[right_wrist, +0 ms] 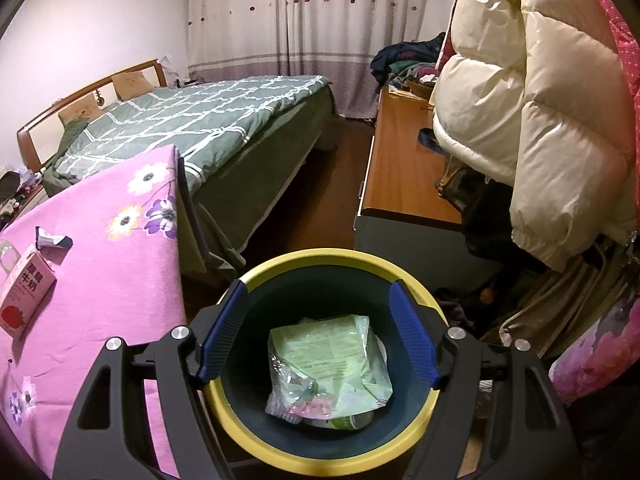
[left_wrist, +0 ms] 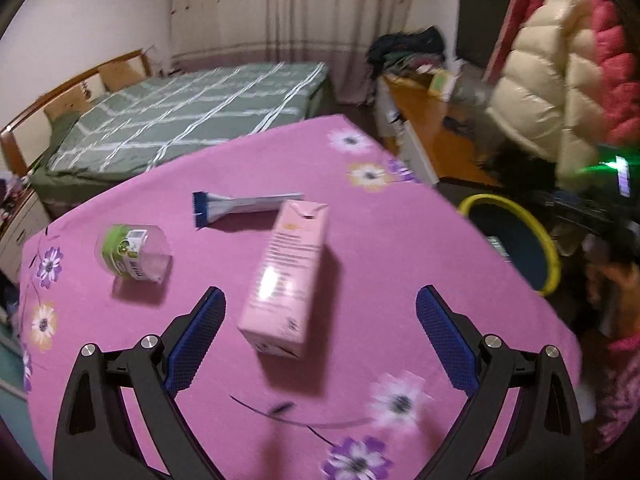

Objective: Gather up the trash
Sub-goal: 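Move the left tool toward the pink strawberry milk carton, then grasp the pink carton with the left tool and drop it into the bin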

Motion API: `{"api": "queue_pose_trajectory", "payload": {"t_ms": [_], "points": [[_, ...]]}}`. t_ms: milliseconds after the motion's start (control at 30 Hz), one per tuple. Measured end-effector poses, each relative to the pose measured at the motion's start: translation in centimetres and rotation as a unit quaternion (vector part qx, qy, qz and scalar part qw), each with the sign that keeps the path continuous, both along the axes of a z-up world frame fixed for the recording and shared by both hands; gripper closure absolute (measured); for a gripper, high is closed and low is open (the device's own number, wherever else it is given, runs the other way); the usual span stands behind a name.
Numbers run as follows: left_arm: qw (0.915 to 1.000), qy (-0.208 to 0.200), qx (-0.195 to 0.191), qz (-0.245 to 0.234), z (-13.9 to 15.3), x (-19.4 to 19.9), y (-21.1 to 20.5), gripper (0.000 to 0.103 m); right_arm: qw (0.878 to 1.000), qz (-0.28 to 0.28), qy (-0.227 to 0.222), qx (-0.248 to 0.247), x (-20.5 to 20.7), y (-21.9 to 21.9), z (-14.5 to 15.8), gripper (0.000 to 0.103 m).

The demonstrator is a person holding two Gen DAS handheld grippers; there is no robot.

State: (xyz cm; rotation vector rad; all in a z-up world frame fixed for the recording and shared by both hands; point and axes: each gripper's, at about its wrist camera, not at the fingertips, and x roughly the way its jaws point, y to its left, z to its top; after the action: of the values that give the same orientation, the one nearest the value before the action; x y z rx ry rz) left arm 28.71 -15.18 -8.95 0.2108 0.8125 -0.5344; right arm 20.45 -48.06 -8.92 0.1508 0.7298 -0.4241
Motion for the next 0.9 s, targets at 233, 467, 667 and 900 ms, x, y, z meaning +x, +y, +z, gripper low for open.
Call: {"api": "queue_pose_trajectory", "payload": {"t_ms": [233,467,667,900], "points": [[0.9971,0.026,0.071,0.000,-2.7,4.6,-3.5,0.028,1.000,0.007,0.003,0.003,-0.1,0.2,-0.1,0.033],[0.9931,0.056,0.103,0.005,-5.6,6.6,-5.2,0.051,1.000,0.007,0.003,0.003,-0.6,-0.4,-0.3,0.033],[0.9927,0.044,0.112,-0.005,-5.4,5.5,-7.0,0.065,1.000,0.003,-0.008,0.007,-1.9,-0.9,0.1,0.033],[0.9923,0.023,0.087,-0.085,-2.1,0.7,-14.1,0.065,1.000,-0.015,-0.022,-0.011,-5.4,-2.0,1.3,0.033]]}}
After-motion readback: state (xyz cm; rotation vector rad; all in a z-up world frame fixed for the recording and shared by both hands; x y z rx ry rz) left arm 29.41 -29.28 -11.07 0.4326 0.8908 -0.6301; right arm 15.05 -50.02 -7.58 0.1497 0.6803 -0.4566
